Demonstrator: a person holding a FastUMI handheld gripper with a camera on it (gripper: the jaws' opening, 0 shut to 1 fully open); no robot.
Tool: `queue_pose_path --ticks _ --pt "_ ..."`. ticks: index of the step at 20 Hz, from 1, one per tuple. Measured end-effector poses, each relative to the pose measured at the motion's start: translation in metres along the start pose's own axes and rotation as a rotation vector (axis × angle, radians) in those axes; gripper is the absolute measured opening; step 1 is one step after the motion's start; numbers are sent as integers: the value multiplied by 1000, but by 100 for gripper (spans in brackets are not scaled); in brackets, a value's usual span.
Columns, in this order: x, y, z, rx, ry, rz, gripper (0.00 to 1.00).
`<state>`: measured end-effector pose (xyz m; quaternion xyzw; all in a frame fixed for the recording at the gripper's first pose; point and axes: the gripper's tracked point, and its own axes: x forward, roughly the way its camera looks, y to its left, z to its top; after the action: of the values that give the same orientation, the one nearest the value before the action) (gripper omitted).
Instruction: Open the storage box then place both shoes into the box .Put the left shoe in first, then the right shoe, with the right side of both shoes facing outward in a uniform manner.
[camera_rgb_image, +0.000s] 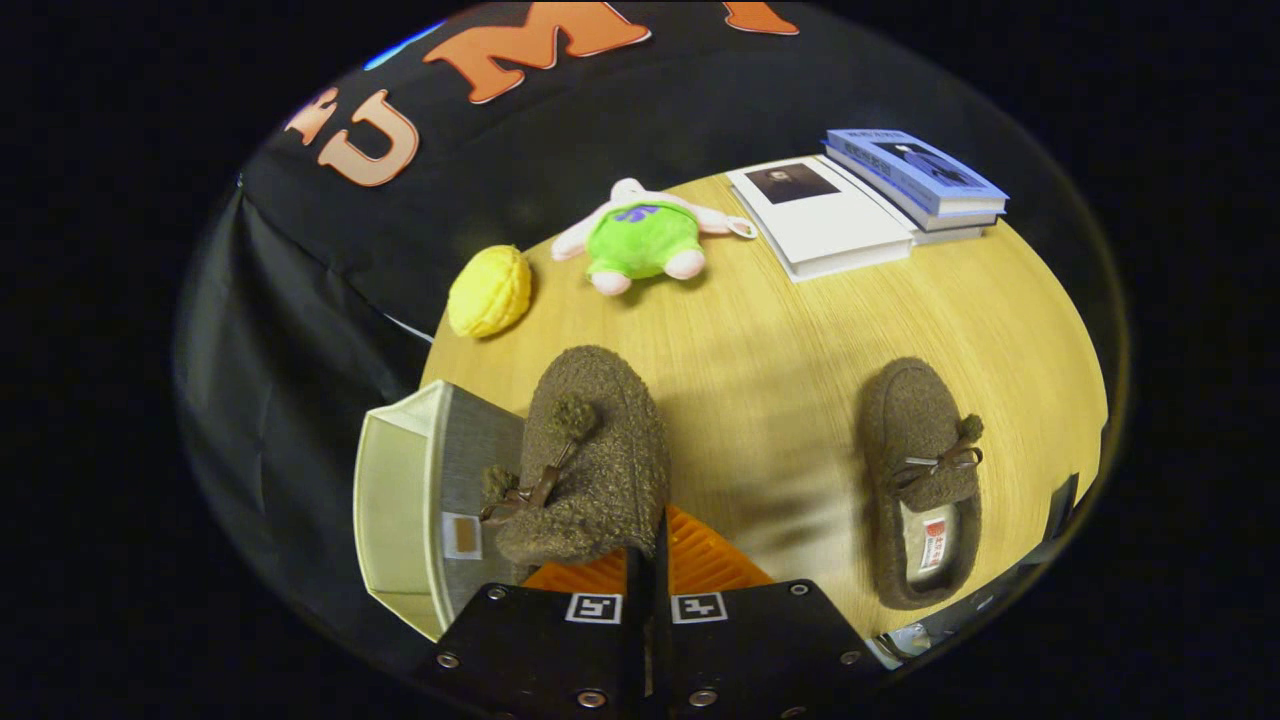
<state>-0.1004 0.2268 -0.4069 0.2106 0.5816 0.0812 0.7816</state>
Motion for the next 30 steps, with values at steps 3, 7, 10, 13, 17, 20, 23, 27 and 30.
queue_pose_path --ticks 3,7,10,13,17,20,23,27,30 --pt "-15 47 13 -36 -22 42 4" --pt "-13 107 14 -71 -17 93 4" --pt "6 143 -4 -101 32 101 4" --pt "32 172 -26 -117 87 102 4" --pt "77 189 -56 -118 173 55 4" --pt "104 195 -76 -110 237 -4 4" --pt "124 201 -90 -107 283 -44 6" --pt "137 206 -118 -68 433 -32 22" --pt "123 222 -115 -46 461 81 37"
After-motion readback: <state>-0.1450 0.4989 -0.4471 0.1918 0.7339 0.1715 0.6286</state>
